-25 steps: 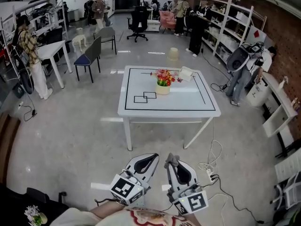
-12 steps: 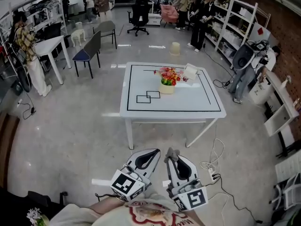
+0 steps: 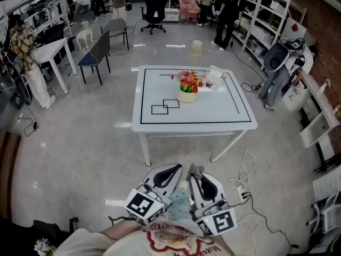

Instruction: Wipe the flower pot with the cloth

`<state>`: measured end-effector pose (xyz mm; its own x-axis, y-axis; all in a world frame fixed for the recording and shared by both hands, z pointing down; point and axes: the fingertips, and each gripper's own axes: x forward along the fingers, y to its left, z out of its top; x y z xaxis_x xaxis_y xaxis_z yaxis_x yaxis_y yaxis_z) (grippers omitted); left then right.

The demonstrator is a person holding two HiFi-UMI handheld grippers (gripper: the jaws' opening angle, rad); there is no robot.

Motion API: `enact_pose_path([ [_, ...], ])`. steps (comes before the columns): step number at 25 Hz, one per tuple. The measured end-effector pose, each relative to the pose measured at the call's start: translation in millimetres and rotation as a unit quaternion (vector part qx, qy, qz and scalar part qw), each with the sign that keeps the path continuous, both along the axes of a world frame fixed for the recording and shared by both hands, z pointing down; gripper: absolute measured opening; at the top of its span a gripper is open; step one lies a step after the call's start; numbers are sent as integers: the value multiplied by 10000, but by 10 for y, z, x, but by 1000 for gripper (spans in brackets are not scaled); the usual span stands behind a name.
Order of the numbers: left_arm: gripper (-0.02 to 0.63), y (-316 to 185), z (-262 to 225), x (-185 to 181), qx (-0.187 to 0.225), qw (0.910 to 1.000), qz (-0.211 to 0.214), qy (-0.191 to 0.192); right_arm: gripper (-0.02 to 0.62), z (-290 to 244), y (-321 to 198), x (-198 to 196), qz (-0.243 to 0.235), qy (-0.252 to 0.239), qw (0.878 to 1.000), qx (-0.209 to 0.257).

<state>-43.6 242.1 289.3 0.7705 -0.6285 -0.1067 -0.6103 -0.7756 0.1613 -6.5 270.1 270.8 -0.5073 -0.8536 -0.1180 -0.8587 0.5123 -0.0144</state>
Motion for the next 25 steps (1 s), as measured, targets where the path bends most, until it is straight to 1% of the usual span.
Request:
enact_pose_path([
  [6,2,-369,5,64,69,9999,-110,-32,55,-16,-351,126,-3,-13,9999,118],
  [12,2,-920,-5,181,94,9997,-231,-35,55,-24,-918,286,-53,-57,9999,151],
  [15,2,-1235,39,231,87,9995,-293,-46,55,8,-1240,336,-94,-15,9998,187],
  [17,2,-1484,78,279,89,9995,-312,-45,55,78,-1500,372,-123,-6,9998,131],
  [21,2,-1961,-4,526,258,9989,-375,-118,55,85,-2042,603,-217,47,9997,28],
  [25,2,-2498,-29,724,97,9991,-417,29,55,-25,-2576,788,-342,75,9993,122],
])
